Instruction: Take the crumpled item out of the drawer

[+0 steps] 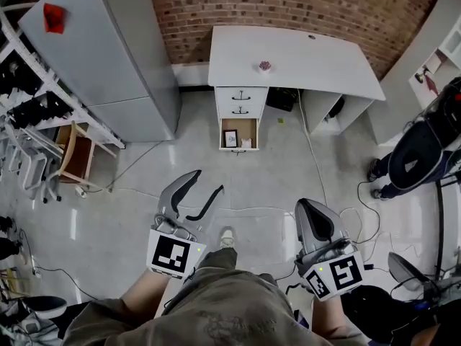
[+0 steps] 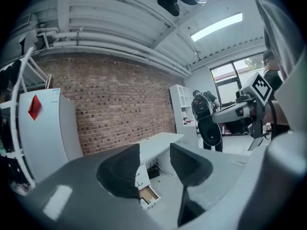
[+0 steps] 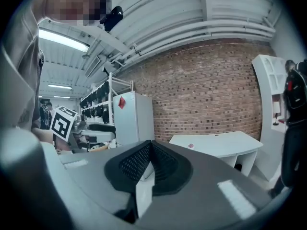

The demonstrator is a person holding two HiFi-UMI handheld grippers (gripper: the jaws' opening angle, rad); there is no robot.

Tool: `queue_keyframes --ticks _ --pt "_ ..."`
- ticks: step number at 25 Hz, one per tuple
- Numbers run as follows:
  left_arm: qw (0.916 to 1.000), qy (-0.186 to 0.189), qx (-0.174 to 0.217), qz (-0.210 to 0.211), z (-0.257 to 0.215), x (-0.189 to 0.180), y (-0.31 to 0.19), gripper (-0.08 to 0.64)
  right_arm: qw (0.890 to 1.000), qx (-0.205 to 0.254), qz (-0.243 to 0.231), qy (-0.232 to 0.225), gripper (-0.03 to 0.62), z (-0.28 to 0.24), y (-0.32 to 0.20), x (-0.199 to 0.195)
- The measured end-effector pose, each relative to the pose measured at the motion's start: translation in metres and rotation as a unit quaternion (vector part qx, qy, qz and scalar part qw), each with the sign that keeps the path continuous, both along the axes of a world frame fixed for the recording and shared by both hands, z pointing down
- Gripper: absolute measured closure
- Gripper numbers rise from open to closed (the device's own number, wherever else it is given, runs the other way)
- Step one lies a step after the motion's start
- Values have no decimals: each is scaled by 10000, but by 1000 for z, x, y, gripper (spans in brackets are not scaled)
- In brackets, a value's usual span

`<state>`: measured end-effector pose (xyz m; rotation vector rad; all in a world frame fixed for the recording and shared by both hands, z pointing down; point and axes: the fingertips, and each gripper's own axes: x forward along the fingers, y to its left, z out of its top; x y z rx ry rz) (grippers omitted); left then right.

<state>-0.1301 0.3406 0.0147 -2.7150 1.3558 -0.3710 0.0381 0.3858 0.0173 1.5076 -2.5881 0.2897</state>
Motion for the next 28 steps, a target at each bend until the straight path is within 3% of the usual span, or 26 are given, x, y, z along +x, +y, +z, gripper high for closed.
queue_keyframes --ticks 6,15,21,28 --pt "9997 -83 -204 41 28 -11 -66 373 9994 -65 341 -27 565 19 -62 2" --pt "9992 -214 -340 88 50 6 -136 373 9991 -169 391 31 565 40 -132 22" --pt "9988 -328 -353 -25 56 30 -190 373 9995 -220 221 15 565 50 -194 47" --pt "9965 -394 -516 -518 63 69 -263 373 9991 -284 -309 -50 565 53 -282 83"
